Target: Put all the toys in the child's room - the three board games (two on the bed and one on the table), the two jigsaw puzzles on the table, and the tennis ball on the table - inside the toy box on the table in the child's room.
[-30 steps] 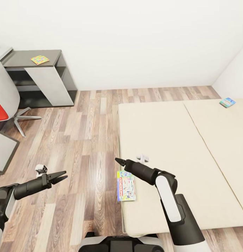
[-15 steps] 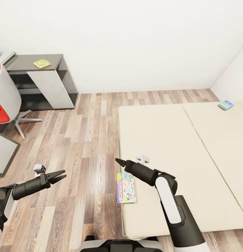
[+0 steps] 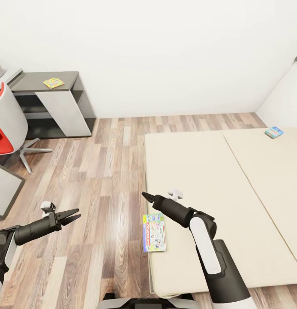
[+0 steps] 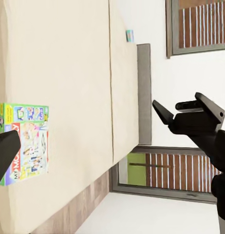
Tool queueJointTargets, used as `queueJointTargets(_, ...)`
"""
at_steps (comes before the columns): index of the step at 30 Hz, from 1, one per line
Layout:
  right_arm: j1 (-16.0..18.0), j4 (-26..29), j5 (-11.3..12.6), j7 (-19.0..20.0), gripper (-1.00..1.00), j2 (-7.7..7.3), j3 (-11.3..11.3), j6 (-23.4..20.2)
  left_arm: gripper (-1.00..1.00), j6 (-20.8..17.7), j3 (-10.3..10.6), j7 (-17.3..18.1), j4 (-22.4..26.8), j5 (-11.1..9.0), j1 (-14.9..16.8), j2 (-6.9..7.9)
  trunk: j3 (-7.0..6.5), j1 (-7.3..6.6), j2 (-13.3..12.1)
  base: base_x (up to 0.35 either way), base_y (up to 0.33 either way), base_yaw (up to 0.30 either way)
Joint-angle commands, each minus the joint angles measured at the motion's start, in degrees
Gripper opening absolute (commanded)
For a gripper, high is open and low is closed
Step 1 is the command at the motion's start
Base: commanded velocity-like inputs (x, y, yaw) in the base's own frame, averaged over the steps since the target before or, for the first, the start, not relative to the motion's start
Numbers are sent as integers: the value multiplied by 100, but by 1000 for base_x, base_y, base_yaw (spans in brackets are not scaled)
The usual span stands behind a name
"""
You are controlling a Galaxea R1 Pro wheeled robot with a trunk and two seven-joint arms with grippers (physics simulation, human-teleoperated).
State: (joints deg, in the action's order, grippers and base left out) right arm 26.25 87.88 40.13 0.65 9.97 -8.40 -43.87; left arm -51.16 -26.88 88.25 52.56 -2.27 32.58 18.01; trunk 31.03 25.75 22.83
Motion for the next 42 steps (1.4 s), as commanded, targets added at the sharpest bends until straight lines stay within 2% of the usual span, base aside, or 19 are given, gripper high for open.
queueJointTargets(1, 3, 2, -5, 6, 100, 3, 5, -21, 100, -61, -1, 25, 0, 4, 3, 1, -2, 3, 9, 0, 0, 0)
queueJointTargets(11, 3, -28, -10, -2, 100, 3, -2, 1, 100, -61, 0, 26, 0, -1, 3, -7, -96, 3, 9, 0, 0, 0)
queueJointTargets(18, 3, -77, -109, -3, 100, 3, -9, 8, 100, -61, 1, 26, 0, -1, 3, -8, -162, 3, 9, 0, 0, 0)
queueJointTargets(30, 3, -95, -182, -15, 100, 3, -295, 117, 100, -61, 1, 26, 0, -1, 3, -8, -275, 3, 9, 0, 0, 0)
queueJointTargets(42, 3, -96, -164, -8, 100, 3, -352, 354, 100, -61, -1, 27, 0, -1, 3, -3, -388, 3, 9, 0, 0, 0)
